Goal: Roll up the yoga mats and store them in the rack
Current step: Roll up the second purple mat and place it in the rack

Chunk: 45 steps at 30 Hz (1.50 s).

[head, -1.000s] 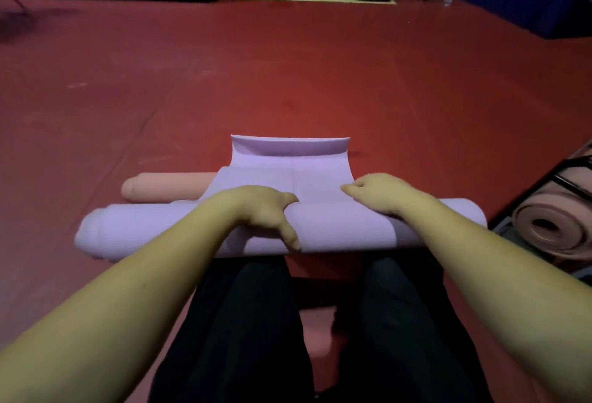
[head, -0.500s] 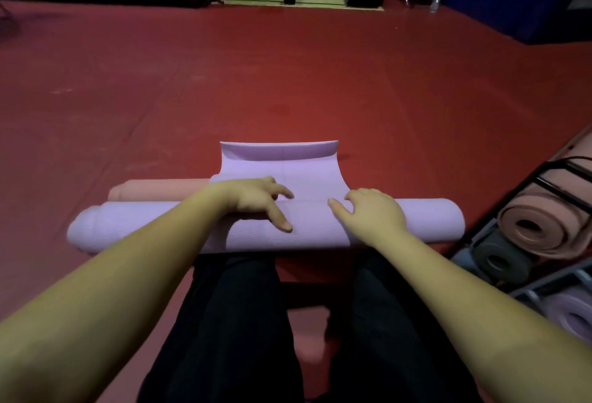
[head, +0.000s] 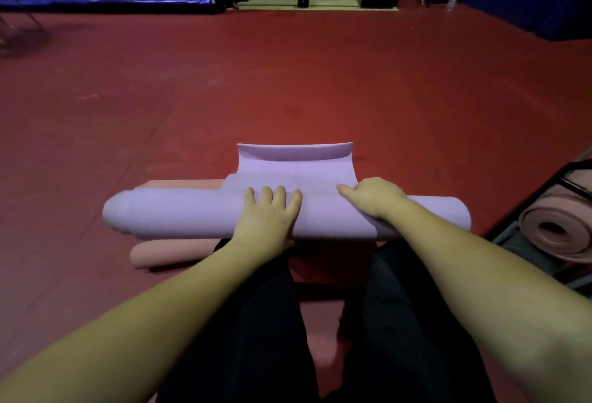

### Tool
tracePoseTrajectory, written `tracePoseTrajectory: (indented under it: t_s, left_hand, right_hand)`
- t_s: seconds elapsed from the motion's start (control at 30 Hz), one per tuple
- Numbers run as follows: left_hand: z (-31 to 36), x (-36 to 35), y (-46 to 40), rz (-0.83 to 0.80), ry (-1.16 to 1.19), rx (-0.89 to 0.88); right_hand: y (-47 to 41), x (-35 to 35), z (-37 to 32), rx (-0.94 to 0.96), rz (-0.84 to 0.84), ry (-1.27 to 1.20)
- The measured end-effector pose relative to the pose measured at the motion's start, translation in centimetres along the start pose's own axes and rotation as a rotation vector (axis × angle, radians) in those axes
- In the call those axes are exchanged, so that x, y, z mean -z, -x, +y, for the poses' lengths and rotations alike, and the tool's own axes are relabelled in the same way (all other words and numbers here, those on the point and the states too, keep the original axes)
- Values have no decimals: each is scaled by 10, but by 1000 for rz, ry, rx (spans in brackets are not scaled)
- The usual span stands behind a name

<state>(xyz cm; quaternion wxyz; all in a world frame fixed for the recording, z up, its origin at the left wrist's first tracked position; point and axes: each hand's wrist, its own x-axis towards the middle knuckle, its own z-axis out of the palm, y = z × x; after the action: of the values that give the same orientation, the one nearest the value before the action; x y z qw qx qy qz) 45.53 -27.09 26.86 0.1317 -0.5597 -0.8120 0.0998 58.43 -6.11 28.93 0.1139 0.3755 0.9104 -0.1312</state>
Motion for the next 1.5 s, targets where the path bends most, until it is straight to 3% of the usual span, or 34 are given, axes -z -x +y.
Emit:
tracePoseTrajectory:
  t_s: [0.13,0.27,0.43,0.5,0.6,0.73,1.07,1.2,1.4,1.5]
  left_hand:
    - [-9,13,-4,-42,60,-38]
    - [-19,42,1,-107,158,-69]
    - [-26,52,5,-275,292,-64]
    - [-25,47,4,-337,335,-53]
    - [-29,47,-9,-400,413,-32]
    - [-40,48,-32,-625,577,9]
    - [-53,40,-71,-954,995,133]
    - [-53,33,-68,-816,957,109]
    - [-38,19,-33,-174,350,-132]
    - [-19,2,-5,21,128,-131]
  right_hand:
    - [5,11,-2,-35,-37,-53]
    - [15,35,-5,-50,-193,-136]
    - [17,34,-11,-46,-393,-205]
    - [12,27,-12,-47,-402,-200]
    - [6,21,-9,18,-227,-112]
    - [6,8,6,135,117,-58]
    - [29,-32,18,84,358,75]
    - [20,-26,16,62,342,65]
    - [12,-23,14,44,313,1]
    - [6,-17,11,31,227,-25]
